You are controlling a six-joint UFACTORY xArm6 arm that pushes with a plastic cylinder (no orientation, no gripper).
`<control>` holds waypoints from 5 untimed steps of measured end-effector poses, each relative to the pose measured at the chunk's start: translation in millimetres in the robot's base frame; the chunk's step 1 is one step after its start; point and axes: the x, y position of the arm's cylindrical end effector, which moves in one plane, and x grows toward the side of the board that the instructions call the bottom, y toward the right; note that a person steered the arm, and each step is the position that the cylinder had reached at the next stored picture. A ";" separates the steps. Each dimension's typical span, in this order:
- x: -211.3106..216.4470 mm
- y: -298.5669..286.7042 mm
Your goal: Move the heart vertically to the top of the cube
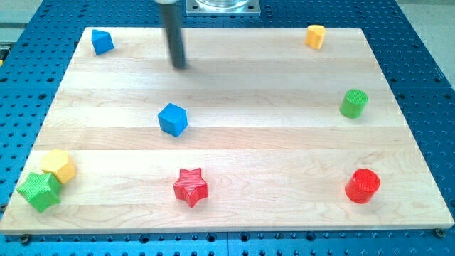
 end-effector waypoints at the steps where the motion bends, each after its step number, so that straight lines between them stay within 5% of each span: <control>1: 7.8 117.6; 2: -2.4 223.5; 5: -113.6 300.4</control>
